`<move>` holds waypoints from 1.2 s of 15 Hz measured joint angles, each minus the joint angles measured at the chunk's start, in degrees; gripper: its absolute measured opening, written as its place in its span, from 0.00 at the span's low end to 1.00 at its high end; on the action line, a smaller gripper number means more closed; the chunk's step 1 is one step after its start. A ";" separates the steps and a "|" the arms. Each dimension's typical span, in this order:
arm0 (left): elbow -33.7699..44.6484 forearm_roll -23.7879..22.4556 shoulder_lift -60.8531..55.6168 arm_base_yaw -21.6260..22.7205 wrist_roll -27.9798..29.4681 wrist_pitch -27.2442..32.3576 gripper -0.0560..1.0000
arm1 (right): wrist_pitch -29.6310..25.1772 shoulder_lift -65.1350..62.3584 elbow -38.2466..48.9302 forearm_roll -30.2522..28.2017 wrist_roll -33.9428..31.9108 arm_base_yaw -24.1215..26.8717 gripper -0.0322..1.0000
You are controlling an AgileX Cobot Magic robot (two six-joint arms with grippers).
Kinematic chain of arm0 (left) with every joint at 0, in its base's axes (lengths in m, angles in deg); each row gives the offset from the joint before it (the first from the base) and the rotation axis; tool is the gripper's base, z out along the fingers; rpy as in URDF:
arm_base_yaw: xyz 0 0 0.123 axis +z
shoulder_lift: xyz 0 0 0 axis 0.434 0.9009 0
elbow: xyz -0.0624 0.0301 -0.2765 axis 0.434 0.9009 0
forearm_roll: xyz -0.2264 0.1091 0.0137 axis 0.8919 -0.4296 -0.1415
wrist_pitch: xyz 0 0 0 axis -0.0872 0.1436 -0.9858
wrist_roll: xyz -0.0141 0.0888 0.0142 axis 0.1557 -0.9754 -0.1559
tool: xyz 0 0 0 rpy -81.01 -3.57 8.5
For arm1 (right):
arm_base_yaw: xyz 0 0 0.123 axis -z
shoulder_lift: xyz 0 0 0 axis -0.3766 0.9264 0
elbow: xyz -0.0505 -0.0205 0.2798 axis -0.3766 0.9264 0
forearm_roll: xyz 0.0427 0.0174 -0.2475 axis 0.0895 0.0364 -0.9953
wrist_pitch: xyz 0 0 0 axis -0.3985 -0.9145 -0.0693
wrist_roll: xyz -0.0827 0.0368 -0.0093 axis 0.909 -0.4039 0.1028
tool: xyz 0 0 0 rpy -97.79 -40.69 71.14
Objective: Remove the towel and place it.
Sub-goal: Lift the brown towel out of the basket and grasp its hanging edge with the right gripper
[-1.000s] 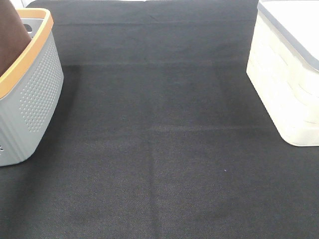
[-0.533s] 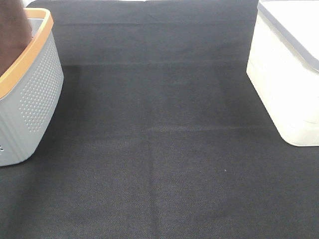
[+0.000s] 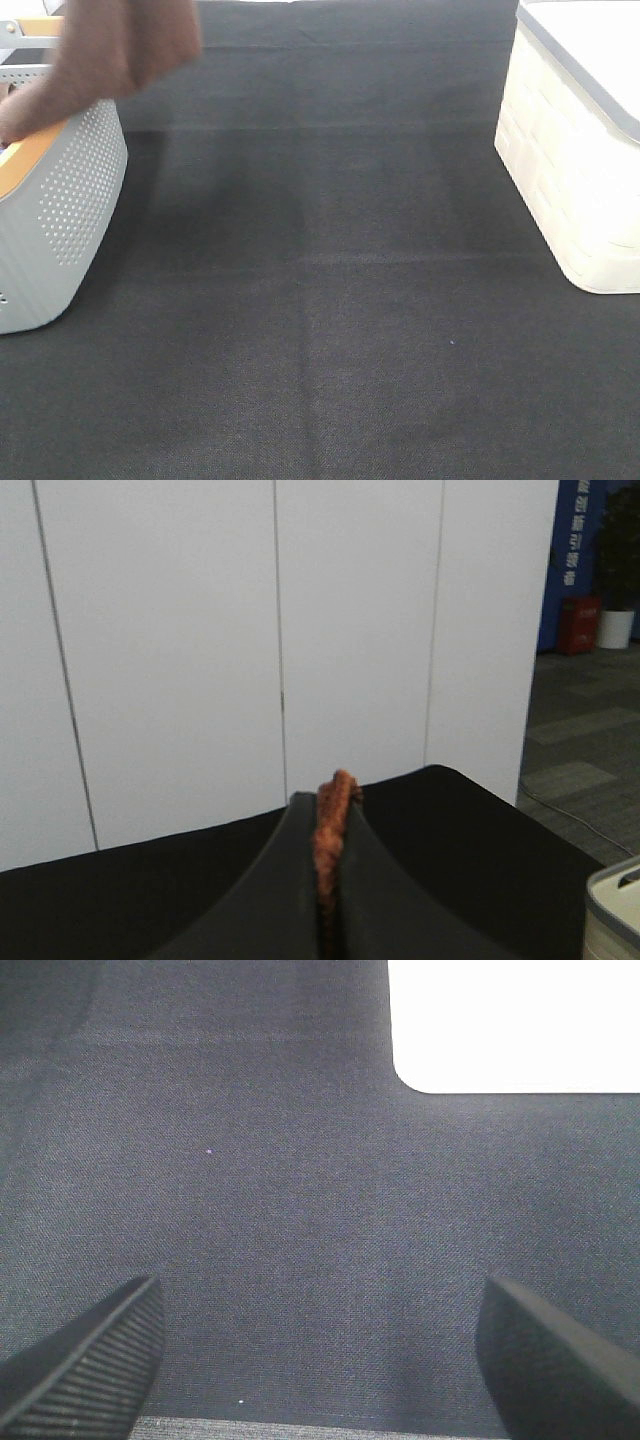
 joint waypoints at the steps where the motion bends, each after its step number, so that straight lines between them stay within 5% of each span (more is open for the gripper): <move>1: 0.00 0.00 2.18 -1.49 0.00 -0.06 0.05 | 0.40 0.06 0.00 0.46 0.00 0.00 0.81; 7: 0.00 0.69 13.52 -6.47 0.00 4.93 0.05 | 10.03 5.10 -0.63 19.42 5.67 0.00 0.80; 11: 0.00 7.28 15.18 -7.33 0.17 10.03 0.05 | 12.43 16.16 -0.63 40.22 26.87 0.00 0.79; 15: 0.00 12.78 15.13 -9.11 0.11 11.29 0.05 | 12.38 32.77 -1.09 65.20 59.82 0.00 0.77; 18: 0.00 13.01 15.13 -11.52 -1.38 10.77 0.05 | 12.72 42.57 -5.67 68.70 68.24 -1.55 0.76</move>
